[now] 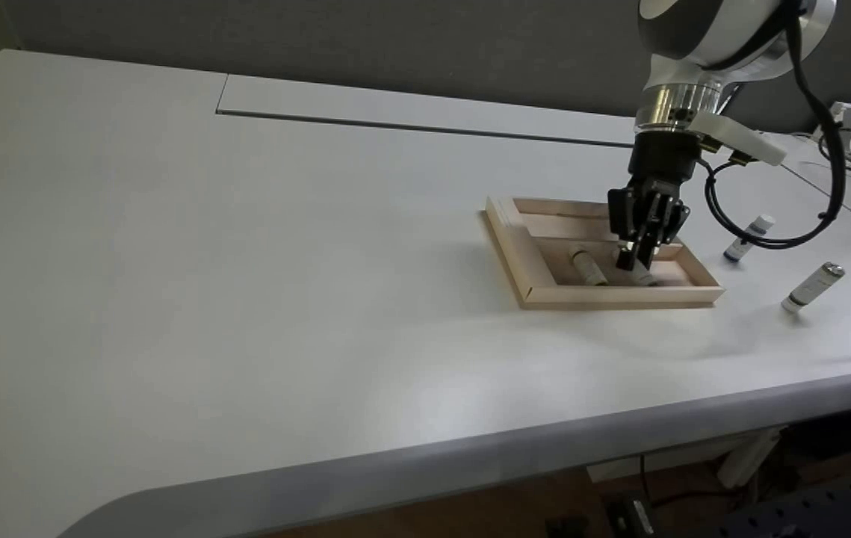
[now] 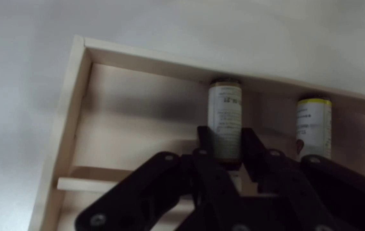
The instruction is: Take the right bottle from the box and put it on the table
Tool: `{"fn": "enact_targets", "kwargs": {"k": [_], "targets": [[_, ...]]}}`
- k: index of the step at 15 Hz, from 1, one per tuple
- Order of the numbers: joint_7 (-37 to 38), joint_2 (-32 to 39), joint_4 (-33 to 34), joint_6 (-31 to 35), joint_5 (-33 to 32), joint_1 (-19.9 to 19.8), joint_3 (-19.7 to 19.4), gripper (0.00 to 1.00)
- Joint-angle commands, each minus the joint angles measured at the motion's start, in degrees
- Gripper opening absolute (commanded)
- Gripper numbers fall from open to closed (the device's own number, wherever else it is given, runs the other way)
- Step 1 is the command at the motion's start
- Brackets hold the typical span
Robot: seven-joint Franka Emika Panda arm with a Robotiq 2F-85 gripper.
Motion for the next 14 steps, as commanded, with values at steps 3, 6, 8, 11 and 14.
{"fn": "enact_targets", "kwargs": {"k": [3, 6, 8, 11, 14], "targets": [[1.9, -1.7, -0.3, -1.5, -0.5, 0.0, 0.7, 0.07], [1.7, -5.2, -2.7, -2.6, -0.3, 0.1, 1.3, 0.07], [1.5, -7.9, -4.4, -3.9, -0.2, 0.1, 1.5, 0.07], [2.6, -12.8, -8.9, 0.0, -1.0, 0.6, 0.4, 0.07], [3.2, -16.4, -14.4, 12.4, -2.9, 0.3, -1.4, 0.07]]}}
